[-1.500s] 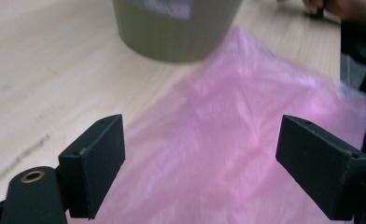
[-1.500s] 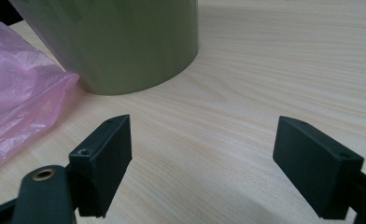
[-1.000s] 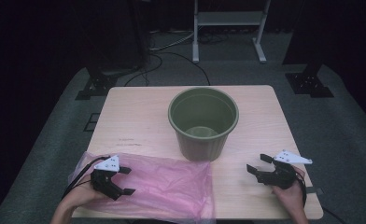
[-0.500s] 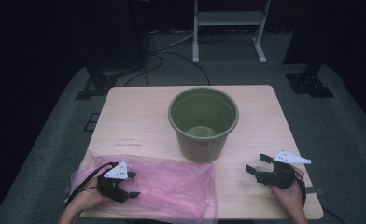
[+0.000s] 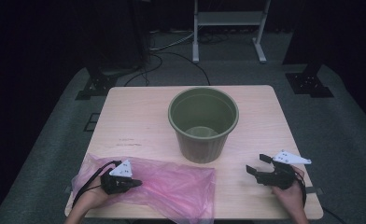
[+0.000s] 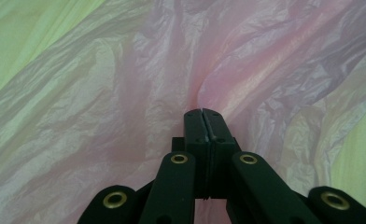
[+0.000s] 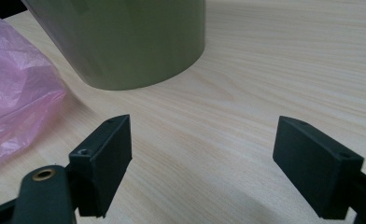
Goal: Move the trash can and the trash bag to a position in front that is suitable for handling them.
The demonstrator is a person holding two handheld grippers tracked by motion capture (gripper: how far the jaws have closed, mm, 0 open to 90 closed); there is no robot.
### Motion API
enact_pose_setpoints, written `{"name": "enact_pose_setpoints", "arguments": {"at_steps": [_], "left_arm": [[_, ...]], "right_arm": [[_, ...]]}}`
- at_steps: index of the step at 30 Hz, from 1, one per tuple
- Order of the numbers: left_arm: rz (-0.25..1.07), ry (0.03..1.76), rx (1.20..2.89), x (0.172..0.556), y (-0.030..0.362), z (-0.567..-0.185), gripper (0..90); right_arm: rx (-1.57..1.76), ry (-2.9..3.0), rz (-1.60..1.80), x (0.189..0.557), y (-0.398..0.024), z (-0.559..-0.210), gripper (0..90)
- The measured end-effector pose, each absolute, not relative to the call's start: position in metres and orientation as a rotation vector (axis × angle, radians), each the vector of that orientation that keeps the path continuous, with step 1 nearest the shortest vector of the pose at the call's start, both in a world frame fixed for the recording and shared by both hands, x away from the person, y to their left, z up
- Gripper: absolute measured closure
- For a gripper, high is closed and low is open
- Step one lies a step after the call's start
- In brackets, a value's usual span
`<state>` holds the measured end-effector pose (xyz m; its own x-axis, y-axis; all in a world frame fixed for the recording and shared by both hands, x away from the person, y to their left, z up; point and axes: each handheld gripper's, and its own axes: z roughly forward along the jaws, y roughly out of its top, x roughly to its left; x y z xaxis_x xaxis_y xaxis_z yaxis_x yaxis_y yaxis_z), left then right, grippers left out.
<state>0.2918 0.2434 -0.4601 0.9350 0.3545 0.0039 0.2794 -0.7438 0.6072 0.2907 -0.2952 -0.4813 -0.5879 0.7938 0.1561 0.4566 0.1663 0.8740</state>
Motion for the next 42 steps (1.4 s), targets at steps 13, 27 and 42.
{"name": "enact_pose_setpoints", "arguments": {"at_steps": [13,27,42], "left_arm": [[0.135,0.460,2.394,0.294,0.253,-0.431,89.9],[0.247,0.404,2.297,0.285,0.269,-0.345,90.0],[0.334,0.347,2.224,0.278,0.275,-0.274,89.9]], "right_arm": [[1.207,2.119,1.392,0.293,-0.296,-0.482,18.8],[1.205,2.122,1.394,0.293,-0.296,-0.482,18.8],[1.217,2.125,1.397,0.294,-0.297,-0.482,18.7]]}}
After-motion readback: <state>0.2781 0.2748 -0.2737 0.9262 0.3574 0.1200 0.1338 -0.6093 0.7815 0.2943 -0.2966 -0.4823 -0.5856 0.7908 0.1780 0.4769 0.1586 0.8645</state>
